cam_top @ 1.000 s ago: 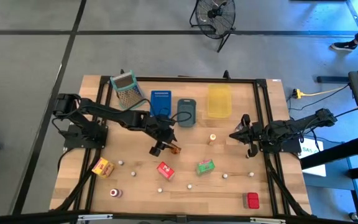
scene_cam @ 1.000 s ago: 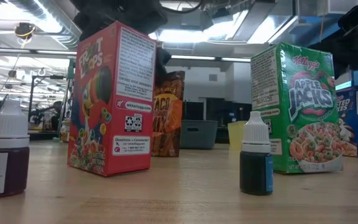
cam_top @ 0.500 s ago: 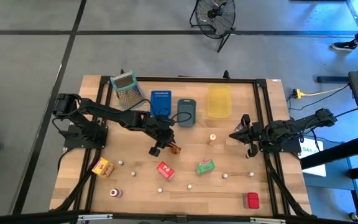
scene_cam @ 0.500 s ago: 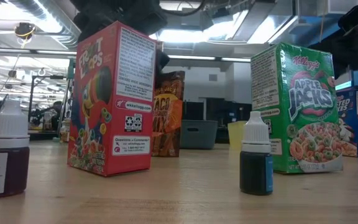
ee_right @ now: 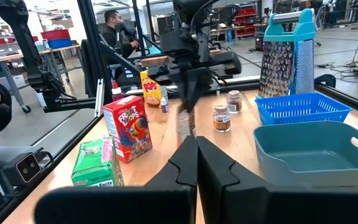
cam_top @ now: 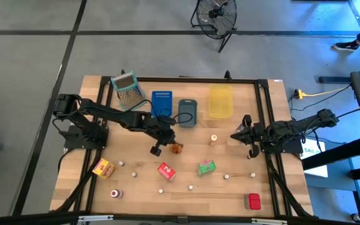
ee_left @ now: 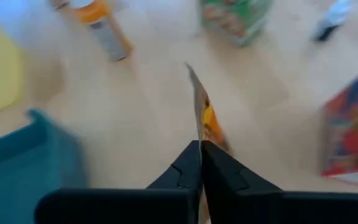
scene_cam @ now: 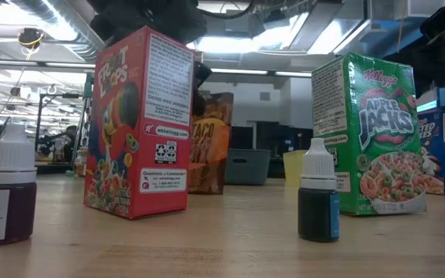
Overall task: Pick & Place Kitchen Items
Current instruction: Put the orange seasoning pack into the blue bin
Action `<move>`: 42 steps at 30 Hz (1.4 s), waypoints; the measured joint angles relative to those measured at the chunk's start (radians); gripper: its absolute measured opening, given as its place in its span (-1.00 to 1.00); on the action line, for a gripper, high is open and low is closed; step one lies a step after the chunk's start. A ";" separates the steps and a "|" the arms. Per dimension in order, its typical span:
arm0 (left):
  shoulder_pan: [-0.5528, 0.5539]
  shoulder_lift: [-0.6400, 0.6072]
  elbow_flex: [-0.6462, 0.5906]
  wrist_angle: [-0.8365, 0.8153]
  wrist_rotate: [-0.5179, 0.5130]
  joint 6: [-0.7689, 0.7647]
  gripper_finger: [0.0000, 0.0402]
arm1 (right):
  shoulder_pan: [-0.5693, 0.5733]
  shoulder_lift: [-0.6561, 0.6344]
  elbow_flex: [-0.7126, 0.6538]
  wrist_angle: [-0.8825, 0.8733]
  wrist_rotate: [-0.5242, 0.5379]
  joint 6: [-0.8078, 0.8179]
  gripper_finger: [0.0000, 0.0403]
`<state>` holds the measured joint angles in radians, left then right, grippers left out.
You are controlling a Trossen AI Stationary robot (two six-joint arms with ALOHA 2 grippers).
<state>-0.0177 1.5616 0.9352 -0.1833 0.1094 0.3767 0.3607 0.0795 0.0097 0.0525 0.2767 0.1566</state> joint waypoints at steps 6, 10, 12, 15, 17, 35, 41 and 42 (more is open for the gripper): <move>0.000 0.000 0.000 0.000 -0.021 -0.019 -0.99 | 0.000 0.000 0.000 0.000 0.000 0.000 -1.00; 0.000 -0.014 0.002 -0.007 -0.021 -0.023 -0.99 | 0.000 0.000 0.000 0.000 0.000 -0.007 -1.00; 0.000 -0.027 0.017 -0.040 -0.021 -0.023 -0.99 | 0.000 0.000 0.000 0.000 0.000 -0.007 -1.00; -0.005 -0.041 0.059 -0.085 -0.021 -0.018 -0.99 | -0.001 0.000 0.000 0.000 0.001 -0.007 -1.00; -0.012 -0.042 0.096 -0.127 -0.029 -0.013 -0.99 | -0.001 0.000 0.000 0.000 0.002 -0.007 -1.00; 0.013 -0.048 0.468 -0.613 -0.326 0.090 -0.99 | 0.000 0.001 0.000 0.000 0.003 -0.014 -1.00; 0.127 -0.048 0.527 -0.722 -0.343 0.090 -0.99 | 0.000 0.001 0.000 0.005 0.041 -0.046 -1.00; 0.152 -0.048 0.529 -0.727 -0.342 0.092 -0.99 | 0.000 0.001 0.000 0.005 0.042 -0.047 -1.00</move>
<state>0.1342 1.5135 1.4643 -0.9107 -0.2330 0.4688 0.3607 0.0807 0.0100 0.0574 0.3183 0.1093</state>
